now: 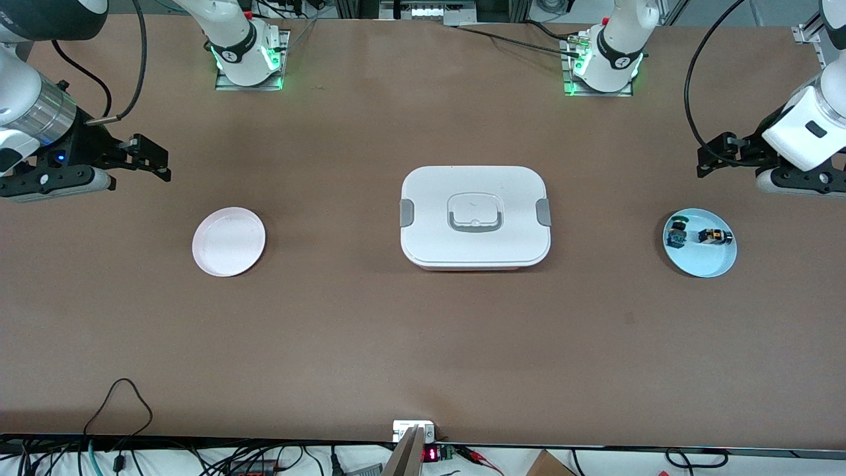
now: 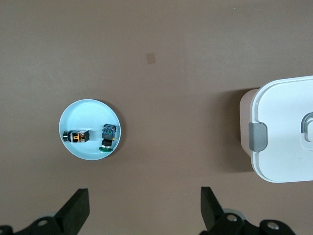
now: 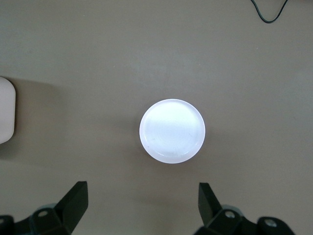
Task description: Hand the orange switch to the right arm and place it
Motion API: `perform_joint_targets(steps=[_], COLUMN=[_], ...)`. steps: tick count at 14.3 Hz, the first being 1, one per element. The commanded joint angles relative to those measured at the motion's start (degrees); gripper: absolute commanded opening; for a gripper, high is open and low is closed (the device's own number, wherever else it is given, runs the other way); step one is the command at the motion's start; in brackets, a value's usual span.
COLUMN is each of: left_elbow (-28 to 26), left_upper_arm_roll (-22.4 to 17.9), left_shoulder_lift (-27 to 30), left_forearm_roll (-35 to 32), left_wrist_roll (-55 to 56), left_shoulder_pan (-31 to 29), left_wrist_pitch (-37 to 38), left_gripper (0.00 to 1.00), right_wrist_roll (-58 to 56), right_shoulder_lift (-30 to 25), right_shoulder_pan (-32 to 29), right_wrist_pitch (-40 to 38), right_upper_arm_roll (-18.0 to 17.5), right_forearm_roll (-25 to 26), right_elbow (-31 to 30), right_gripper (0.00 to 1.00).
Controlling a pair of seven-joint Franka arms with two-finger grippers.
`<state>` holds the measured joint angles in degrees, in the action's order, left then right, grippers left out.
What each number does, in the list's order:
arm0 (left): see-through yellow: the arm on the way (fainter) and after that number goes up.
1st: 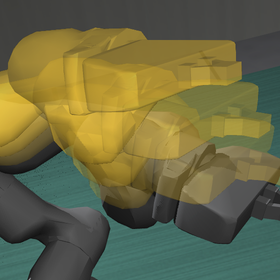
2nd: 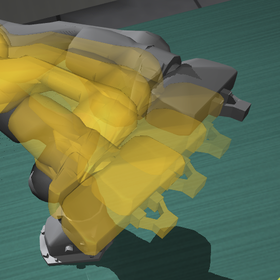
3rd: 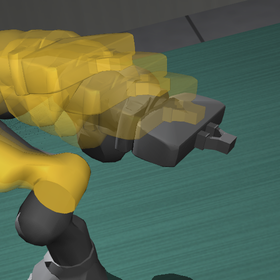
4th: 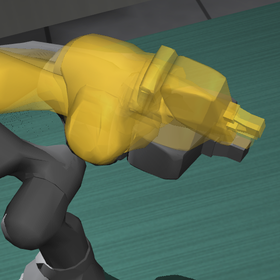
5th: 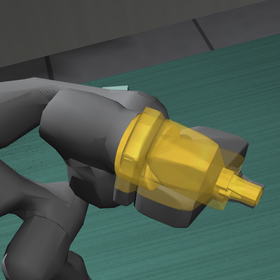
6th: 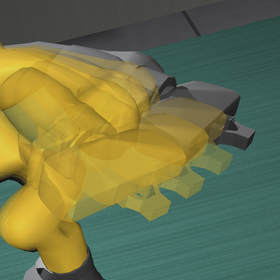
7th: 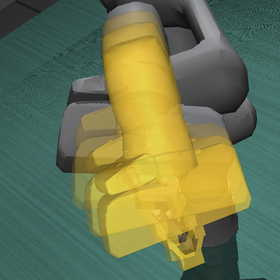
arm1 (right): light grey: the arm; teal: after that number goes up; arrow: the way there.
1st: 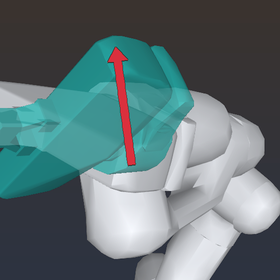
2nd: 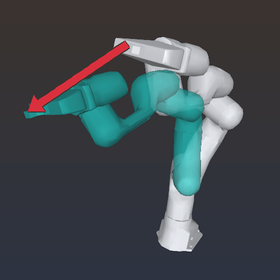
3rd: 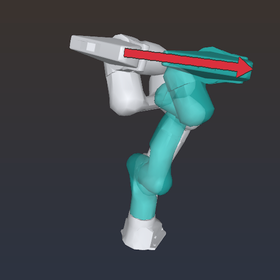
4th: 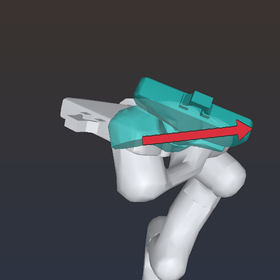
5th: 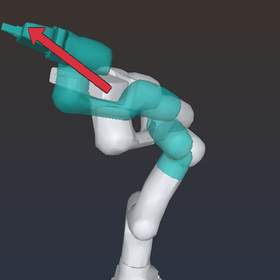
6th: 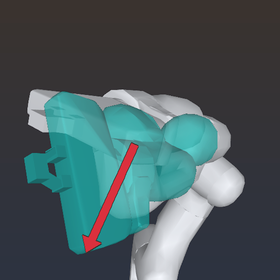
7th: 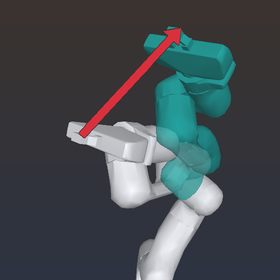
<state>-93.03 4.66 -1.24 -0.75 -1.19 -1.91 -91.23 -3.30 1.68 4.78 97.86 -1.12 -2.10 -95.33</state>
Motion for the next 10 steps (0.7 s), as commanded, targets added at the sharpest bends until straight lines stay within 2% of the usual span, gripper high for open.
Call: perform_joint_targets(steps=[1, 10], left_elbow=[2.2, 2.5], left_upper_arm_roll=[0.4, 0.4], left_shoulder_lift=[-0.8, -1.0], left_forearm_roll=[0.1, 0.1], left_wrist_roll=[-0.5, 0.1], left_shoulder_pan=[-0.2, -0.2], left_wrist_pitch=[2.4, 2.3], left_gripper=[1.00, 1.00], right_wrist_roll=[-0.6, -0.1], right_shoulder_lift=[-0.4, -1.2], right_shoulder_pan=[0.1, 0.2], right_wrist_pitch=[-0.5, 0.6], right_upper_arm_roll=[0.0, 0.0], right_forearm_roll=[0.5, 0.5], right_elbow=[-0.1, -1.0], right_gripper=[1.00, 1.00])
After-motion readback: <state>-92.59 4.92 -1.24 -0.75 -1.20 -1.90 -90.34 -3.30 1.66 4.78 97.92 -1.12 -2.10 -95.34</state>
